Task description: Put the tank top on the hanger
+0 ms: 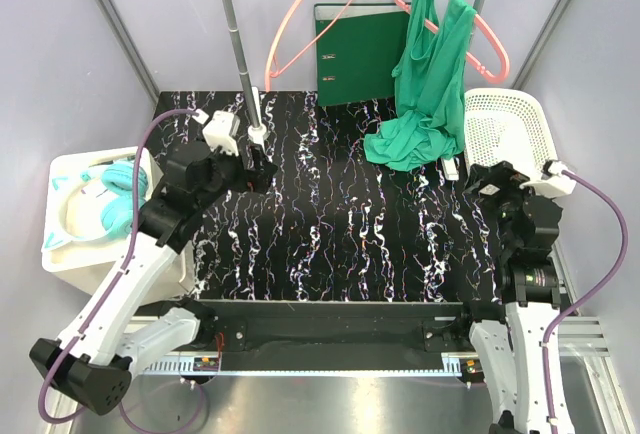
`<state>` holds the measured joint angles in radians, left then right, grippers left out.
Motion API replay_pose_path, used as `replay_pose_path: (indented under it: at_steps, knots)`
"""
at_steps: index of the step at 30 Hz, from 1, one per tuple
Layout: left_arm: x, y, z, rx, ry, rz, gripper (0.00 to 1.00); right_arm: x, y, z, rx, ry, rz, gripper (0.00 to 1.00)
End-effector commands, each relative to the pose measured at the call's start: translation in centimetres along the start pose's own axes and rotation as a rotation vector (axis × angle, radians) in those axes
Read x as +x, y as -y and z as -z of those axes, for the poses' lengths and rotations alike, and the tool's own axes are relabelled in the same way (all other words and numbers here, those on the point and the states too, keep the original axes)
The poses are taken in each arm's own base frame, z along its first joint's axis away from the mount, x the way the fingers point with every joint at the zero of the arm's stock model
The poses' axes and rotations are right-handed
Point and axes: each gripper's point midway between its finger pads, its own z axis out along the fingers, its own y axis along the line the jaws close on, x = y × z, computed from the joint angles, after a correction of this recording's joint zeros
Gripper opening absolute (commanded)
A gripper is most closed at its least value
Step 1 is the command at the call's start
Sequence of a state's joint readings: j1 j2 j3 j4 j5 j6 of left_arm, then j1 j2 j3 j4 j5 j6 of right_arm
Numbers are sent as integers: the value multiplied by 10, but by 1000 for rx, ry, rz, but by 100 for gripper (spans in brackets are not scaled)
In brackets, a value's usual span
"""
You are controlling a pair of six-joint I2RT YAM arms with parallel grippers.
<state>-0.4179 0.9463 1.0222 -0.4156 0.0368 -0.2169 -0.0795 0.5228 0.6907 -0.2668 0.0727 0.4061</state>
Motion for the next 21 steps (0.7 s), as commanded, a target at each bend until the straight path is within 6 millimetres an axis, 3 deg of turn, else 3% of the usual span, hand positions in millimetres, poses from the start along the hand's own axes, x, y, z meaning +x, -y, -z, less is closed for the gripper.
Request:
replay_pose_path:
  at_steps: [1,3,6,10,13,14,16,17,19,20,21]
  knots:
    - [-20,-5,9,-43,101,29,99,-21,21,3,123,145,-100,100]
    - [-17,-6,10,-55,101,82,99,-27,25,12,119,213,-110,100]
    - [-15,-2,12,-22,100,77,99,-37,13,22,42,256,-61,100]
    - [-14,11,17,58,96,20,99,-31,10,19,34,197,10,100]
    - [-12,3,17,13,100,13,99,-22,26,3,155,90,38,100]
    - [-12,1,17,2,101,19,99,-10,33,-10,202,18,53,100]
    - [-12,2,19,7,104,18,99,-15,40,-16,281,-35,67,100]
    - [-12,4,19,14,104,19,99,-5,48,-26,333,-90,80,100]
    - [-13,4,20,16,109,19,99,-13,56,-31,406,-109,103,100]
    - [-12,4,20,14,106,19,99,-3,63,-42,443,-158,125,100]
    - [-12,3,19,11,105,18,99,-10,64,-44,472,-160,132,100]
